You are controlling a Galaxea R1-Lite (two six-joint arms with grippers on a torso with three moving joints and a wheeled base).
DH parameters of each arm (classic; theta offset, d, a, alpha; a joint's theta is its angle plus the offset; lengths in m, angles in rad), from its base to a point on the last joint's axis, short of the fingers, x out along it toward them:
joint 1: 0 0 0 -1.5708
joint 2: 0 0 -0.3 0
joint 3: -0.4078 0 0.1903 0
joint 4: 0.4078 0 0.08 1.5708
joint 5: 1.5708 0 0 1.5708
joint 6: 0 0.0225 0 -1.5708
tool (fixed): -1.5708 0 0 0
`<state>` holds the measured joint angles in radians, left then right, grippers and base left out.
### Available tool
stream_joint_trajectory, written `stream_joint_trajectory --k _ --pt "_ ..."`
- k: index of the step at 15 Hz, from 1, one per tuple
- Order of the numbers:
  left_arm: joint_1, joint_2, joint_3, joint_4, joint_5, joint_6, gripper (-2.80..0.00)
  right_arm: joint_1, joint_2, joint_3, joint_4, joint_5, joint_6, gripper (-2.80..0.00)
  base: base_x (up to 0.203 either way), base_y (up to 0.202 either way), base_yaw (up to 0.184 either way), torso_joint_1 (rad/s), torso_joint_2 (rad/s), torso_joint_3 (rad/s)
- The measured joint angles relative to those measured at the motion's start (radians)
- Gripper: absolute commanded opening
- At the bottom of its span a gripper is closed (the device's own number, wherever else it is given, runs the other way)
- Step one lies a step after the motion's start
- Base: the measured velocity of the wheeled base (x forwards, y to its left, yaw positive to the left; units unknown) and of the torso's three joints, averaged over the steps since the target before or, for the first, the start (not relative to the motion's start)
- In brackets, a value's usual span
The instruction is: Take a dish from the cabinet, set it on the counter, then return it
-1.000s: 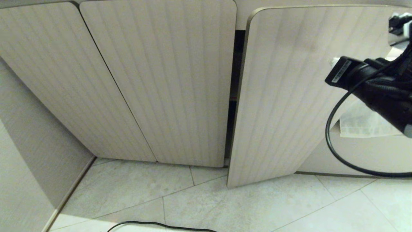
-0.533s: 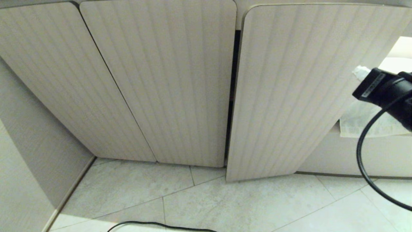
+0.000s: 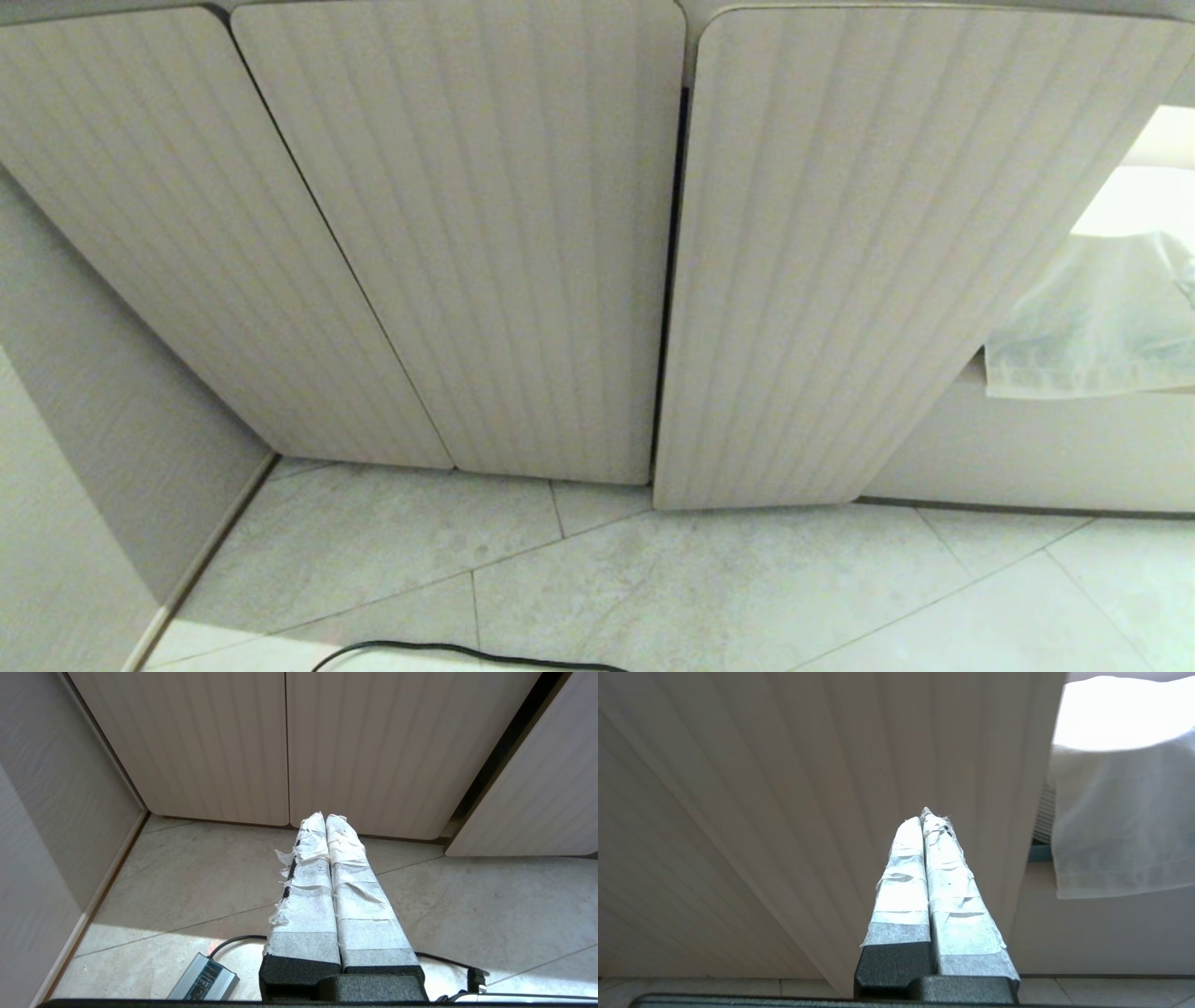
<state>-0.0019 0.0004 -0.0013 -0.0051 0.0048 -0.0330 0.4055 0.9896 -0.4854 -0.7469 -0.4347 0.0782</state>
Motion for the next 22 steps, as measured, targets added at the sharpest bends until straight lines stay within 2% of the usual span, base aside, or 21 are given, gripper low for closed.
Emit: stream_joint_trajectory --k 4,9,10,16,20,22 --pt "0.0 0.0 0.0 0.0 0.001 0.0 -2.8 -0.015 -0.134 0.134 -0.009 -0.005 -0.004 -2.8 0.0 0.0 0.0 0.0 0.0 0.0" --pt "0.0 0.0 0.0 -0.001 0.0 0.0 -2.8 -0.093 -0.269 0.42 -0.098 0.035 -0.003 -2.8 0.0 0.0 0.0 0.0 0.0 0.0" --pt "0.0 0.0 0.0 0.0 0.0 0.0 -2.8 -0.118 -0.301 0.453 -0.081 0.052 -0.003 -2.8 0.0 0.0 0.0 0.0 0.0 0.0" --pt "0.0 0.0 0.0 0.0 0.0 0.0 -2.8 -0.227 -0.433 0.485 0.204 0.089 -0.004 -2.8 0.0 0.0 0.0 0.0 0.0 0.0" --pt "0.0 0.0 0.0 0.0 0.0 -0.001 -2.8 -0.349 -0.504 0.485 0.379 0.178 -0.019 -2.8 0.0 0.0 0.0 0.0 0.0 0.0" --pt "0.0 0.0 0.0 0.0 0.0 0.0 -2.8 -0.375 -0.544 0.485 0.45 0.195 -0.051 -2.8 0.0 0.0 0.0 0.0 0.0 0.0"
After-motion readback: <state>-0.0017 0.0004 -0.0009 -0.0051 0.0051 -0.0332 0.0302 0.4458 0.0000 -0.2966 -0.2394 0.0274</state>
